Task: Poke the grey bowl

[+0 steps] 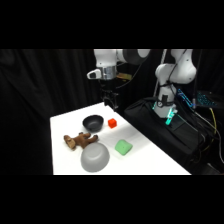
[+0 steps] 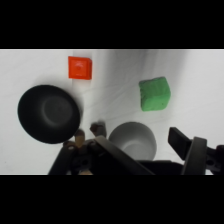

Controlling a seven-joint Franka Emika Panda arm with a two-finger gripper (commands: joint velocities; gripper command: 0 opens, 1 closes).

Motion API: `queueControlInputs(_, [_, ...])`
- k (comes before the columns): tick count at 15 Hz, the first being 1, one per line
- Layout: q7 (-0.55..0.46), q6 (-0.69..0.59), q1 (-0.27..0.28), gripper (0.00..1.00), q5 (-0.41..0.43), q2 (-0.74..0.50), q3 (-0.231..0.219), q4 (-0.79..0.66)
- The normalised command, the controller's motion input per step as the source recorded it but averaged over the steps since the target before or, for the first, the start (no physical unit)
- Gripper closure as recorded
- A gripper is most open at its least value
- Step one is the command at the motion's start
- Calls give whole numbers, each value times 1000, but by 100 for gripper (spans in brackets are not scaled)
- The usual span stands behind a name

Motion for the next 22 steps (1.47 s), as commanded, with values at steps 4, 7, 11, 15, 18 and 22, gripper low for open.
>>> queueControlInputs(4, [44, -43, -1, 0, 21, 22, 29, 71])
queueControlInputs(7, [42, -40, 32, 0, 87, 229, 52, 301])
queueControlInputs(11, [52, -44, 29, 0, 50, 421, 46, 479])
queueControlInputs(15, [53, -118, 5, 0, 7, 509, 22, 623])
queueControlInputs(18, [63, -179, 8, 0, -25, 465, 23, 679])
queueControlInputs(22, [42, -213, 6, 0, -27, 421, 20, 671])
